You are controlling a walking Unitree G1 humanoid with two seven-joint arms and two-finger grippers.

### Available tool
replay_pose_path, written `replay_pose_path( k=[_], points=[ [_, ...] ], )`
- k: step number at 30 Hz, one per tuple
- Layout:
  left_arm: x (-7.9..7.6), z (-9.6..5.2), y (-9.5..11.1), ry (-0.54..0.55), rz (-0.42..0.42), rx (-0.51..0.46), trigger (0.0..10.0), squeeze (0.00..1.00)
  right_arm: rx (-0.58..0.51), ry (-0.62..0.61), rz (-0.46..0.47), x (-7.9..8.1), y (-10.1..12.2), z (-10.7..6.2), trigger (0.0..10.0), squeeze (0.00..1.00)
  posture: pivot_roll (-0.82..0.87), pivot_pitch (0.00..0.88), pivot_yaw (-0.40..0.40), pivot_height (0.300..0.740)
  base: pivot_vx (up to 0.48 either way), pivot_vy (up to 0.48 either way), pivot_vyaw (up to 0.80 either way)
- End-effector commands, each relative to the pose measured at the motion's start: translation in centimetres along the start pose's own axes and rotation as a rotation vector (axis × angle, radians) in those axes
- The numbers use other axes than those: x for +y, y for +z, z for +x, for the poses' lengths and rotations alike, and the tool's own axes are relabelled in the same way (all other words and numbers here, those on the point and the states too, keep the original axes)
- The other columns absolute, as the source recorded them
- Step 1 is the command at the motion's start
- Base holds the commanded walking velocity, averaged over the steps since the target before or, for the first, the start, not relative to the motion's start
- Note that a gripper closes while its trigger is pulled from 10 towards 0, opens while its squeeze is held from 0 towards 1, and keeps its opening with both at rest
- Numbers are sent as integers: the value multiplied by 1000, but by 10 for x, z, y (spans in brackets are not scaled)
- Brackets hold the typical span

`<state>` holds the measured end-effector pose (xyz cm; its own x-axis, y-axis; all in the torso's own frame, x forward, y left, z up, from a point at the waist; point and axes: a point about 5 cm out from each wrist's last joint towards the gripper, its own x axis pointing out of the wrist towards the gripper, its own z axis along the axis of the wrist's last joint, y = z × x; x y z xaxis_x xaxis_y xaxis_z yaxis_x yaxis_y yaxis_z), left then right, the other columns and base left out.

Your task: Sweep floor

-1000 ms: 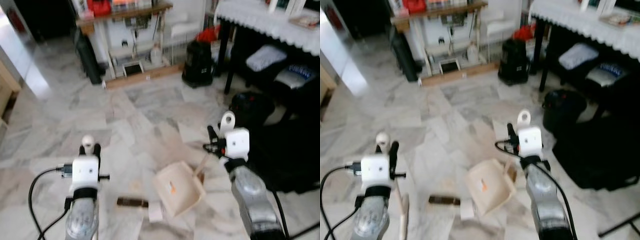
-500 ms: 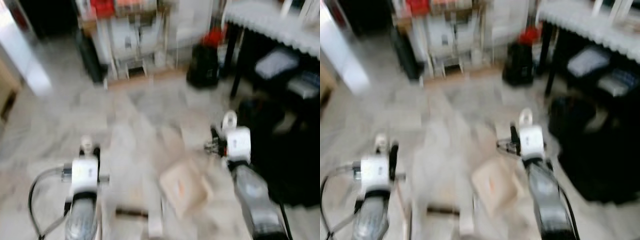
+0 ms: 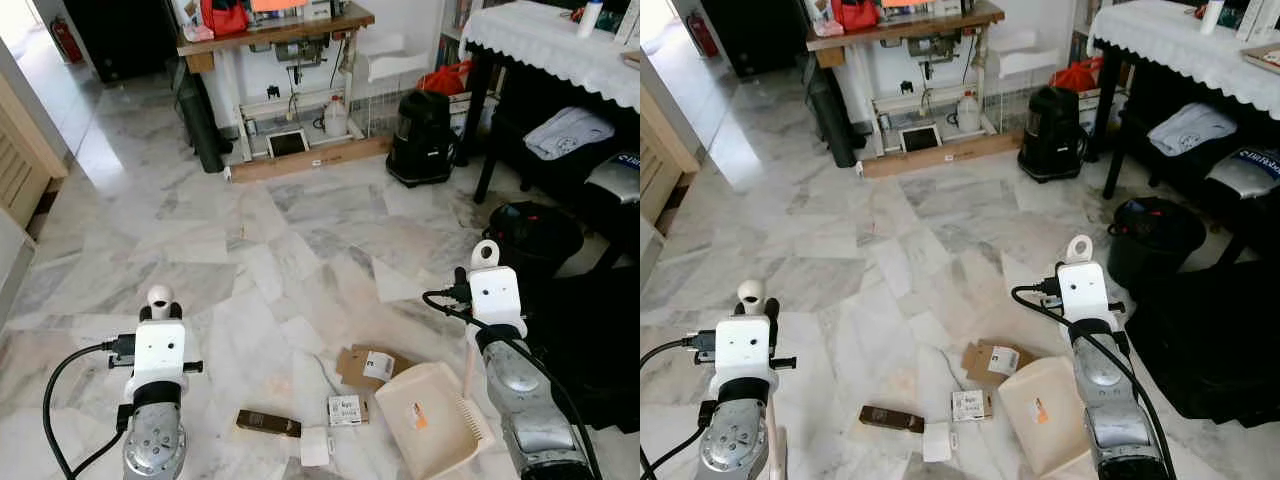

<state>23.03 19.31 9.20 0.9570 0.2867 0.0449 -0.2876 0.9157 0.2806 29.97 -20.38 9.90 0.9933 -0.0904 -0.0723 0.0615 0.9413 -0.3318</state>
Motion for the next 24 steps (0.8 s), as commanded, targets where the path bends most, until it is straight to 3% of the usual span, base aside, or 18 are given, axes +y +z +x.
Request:
replay_pose_path(
  k=[1, 6, 12, 16, 24],
  points=[
    [-1, 2, -2, -31, 22, 19, 10000, 0, -11, -7, -14, 1, 5, 2, 10000, 0, -294, 56, 108, 740, 0, 0, 0],
    [-3, 4, -6, -40, -88, 71, 10000, 0, 55, -24, -39, 1, -2, 2, 10000, 0, -294, 60, 108, 740, 0, 0, 0],
    [-1, 6, -8, -40, -160, 89, 10000, 0, 97, -21, -11, 4, -7, 2, 10000, 0, -293, 62, 109, 740, 0, 0, 0],
    [1, 9, -8, -28, -272, 99, 10000, 0, 102, -5, 11, 7, -7, 5, 10000, 0, -293, 66, 109, 740, 0, 0, 0],
    [3, 11, -12, -24, -329, 113, 10000, 0, 102, 13, 17, 10, -5, 9, 10000, 0, -294, 67, 109, 740, 0, 0, 0]
  ],
)
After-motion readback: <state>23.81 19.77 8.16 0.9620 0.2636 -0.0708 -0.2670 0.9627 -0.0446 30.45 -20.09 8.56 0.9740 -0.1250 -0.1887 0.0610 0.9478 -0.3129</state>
